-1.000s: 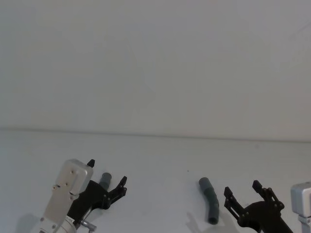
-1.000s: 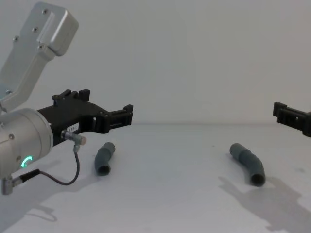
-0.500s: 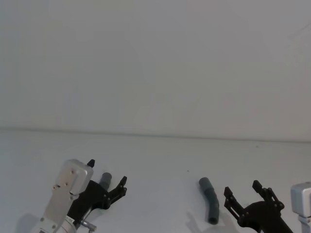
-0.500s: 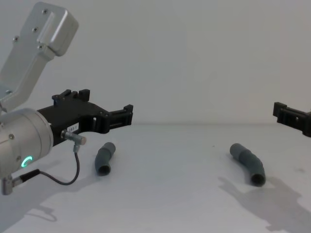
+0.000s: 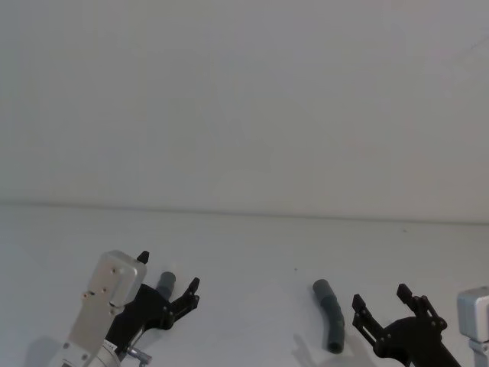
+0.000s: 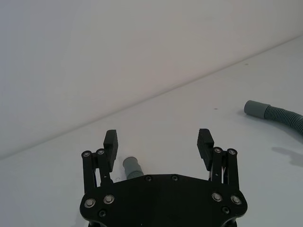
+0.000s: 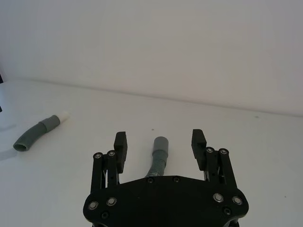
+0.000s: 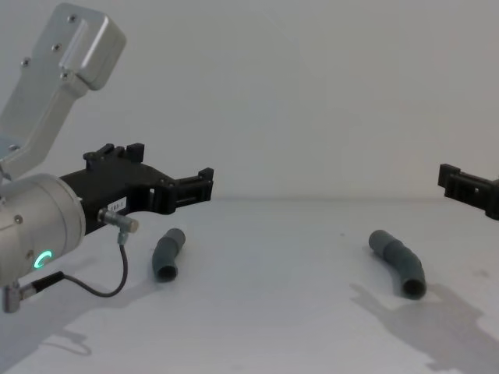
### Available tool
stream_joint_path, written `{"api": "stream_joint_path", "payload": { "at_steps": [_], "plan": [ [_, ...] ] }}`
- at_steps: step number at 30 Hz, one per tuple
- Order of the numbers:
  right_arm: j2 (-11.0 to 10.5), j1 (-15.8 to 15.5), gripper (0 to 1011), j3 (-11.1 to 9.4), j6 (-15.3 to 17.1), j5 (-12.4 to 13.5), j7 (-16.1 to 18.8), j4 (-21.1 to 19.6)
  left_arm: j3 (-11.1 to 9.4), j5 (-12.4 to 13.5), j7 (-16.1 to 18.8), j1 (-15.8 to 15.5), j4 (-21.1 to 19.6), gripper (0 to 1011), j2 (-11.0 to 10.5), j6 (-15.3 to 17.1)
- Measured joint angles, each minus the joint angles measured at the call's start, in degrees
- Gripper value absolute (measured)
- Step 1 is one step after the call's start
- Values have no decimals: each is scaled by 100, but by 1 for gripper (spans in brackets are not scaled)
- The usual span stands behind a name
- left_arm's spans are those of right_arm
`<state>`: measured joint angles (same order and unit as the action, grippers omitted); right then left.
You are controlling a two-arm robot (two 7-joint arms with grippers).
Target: Use both hands to pick up one end of the pipe from the table, align the ends, and insert them.
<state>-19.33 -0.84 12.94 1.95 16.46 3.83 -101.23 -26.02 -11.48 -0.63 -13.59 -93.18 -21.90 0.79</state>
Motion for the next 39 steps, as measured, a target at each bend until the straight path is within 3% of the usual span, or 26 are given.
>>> {"api": "stream_joint_path", "payload": {
  "at_steps": [31,39],
  "plan": [
    [0,0,828,0,0,0,0,0,4,0,0,-1,0,1002,6,14],
    [0,0,828,0,0,0,0,0,87,-18,131,-3,-114,1002,83,412]
  ]
}}
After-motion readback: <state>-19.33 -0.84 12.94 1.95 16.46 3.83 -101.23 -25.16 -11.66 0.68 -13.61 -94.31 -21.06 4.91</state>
